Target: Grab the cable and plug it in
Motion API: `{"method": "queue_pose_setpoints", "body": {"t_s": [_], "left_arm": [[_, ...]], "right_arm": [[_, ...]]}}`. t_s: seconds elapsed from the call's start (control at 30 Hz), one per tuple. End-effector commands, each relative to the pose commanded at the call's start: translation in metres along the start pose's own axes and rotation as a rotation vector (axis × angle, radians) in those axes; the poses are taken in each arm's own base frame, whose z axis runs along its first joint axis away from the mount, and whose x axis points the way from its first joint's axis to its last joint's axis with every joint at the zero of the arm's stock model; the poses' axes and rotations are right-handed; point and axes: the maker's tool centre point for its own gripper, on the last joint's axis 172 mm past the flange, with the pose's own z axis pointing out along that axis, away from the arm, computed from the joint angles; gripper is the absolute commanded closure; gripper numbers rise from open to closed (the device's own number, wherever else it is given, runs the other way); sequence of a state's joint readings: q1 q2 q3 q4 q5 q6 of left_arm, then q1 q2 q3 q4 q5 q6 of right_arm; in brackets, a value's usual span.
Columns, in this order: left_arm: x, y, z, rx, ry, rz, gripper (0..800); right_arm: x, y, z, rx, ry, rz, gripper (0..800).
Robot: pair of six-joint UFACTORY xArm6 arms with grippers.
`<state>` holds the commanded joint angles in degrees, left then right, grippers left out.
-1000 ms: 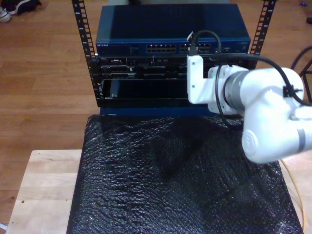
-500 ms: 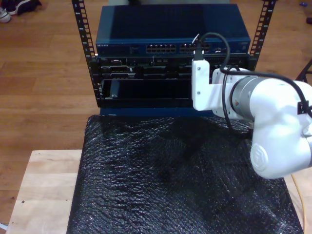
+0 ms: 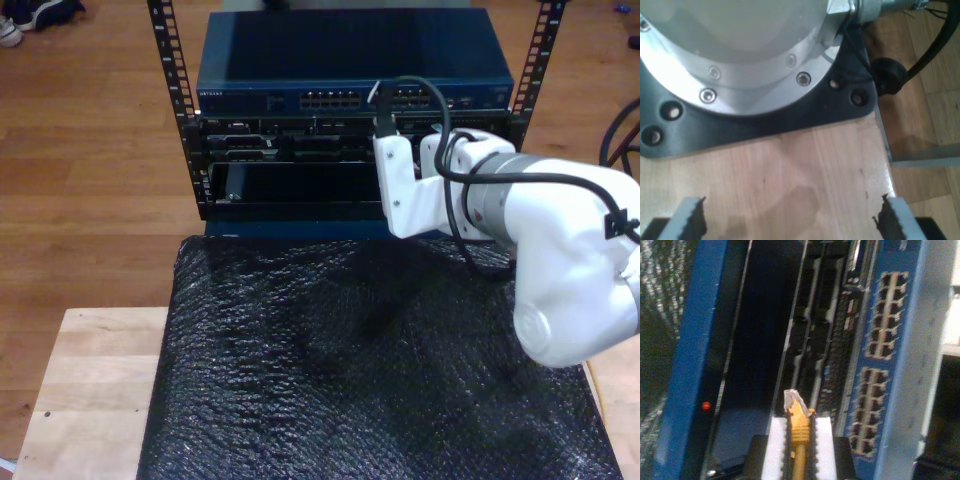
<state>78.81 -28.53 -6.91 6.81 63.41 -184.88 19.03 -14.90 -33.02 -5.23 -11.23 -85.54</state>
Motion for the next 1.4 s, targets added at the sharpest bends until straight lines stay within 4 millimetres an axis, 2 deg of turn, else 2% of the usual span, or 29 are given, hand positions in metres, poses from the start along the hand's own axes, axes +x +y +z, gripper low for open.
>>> {"method": "queue_pose_setpoints", "body": {"t_s": [0.17, 0.3, 0.47, 0.67, 0.77, 0.9, 1.13, 1.27, 1.4], "left_arm": [[0.0, 0.0, 0.0, 0.0, 0.0, 0.0, 0], [0.0, 0.0, 0.0, 0.0, 0.0, 0.0, 0], [0.0, 0.0, 0.0, 0.0, 0.0, 0.0, 0], [0.0, 0.0, 0.0, 0.0, 0.0, 0.0, 0], [0.0, 0.0, 0.0, 0.0, 0.0, 0.0, 0], [0.0, 0.0, 0.0, 0.0, 0.0, 0.0, 0], [0.0, 0.0, 0.0, 0.0, 0.0, 0.0, 0], [0.0, 0.0, 0.0, 0.0, 0.0, 0.0, 0], [0.0, 0.0, 0.0, 0.0, 0.0, 0.0, 0]], "right_arm": [[0.0, 0.002, -0.001, -0.005, 0.001, -0.003, 798], [0.002, 0.015, -0.004, -0.057, 0.006, -0.004, 798], [0.004, 0.02, 0.005, -0.102, 0.015, -0.017, 799], [0.01, 0.027, 0.004, -0.144, 0.028, -0.042, 798], [0.011, 0.027, 0.013, -0.173, 0.035, -0.035, 798], [0.013, 0.044, 0.012, -0.258, 0.045, -0.026, 798], [0.011, 0.042, 0.032, -0.271, 0.048, -0.015, 798], [0.009, 0.047, 0.031, -0.32, 0.048, 0.006, 798], [-0.004, 0.035, 0.04, -0.317, 0.023, 0.044, 798]]}}
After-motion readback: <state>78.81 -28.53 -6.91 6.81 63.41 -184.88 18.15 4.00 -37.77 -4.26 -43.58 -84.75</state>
